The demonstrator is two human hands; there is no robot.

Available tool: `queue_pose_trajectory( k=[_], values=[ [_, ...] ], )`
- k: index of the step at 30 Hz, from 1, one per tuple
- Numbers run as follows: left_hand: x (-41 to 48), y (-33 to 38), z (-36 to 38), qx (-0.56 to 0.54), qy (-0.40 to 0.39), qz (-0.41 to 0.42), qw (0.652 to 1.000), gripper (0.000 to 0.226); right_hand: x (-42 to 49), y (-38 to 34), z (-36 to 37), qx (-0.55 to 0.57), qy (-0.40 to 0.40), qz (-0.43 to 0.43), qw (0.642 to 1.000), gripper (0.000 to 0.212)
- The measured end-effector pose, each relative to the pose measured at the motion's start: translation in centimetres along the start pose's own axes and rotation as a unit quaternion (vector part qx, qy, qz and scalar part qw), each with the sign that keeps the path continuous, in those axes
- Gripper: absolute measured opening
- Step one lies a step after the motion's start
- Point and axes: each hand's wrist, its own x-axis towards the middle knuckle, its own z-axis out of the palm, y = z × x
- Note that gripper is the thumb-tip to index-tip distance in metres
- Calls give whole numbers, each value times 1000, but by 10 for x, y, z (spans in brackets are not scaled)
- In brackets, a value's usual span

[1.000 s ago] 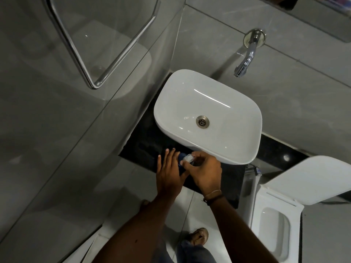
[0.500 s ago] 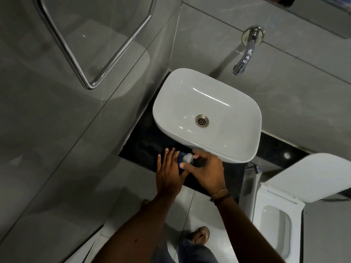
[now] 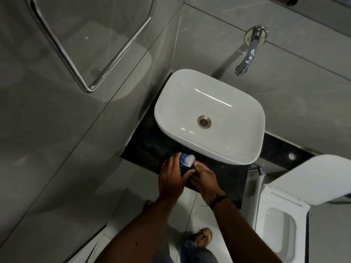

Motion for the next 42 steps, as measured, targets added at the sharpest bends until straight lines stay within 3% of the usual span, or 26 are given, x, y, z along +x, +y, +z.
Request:
queue_pose_trajectory(
  k=[9, 22, 37, 42],
  values=[
    [18, -7, -20, -14, 38, -1, 999, 85, 6, -14, 29, 3, -8, -25, 1000, 34],
    [57, -73, -84, -21, 65, -105, 992, 75, 34, -13, 145, -17, -59, -8, 998, 28],
    [58, -82, -90, -47, 51, -112, 991, 87, 44, 3, 153, 2, -54, -24, 998, 19],
    [50, -68, -102, -20, 81, -127, 988, 101, 21, -9, 154, -26, -51, -31, 998, 35]
  ],
)
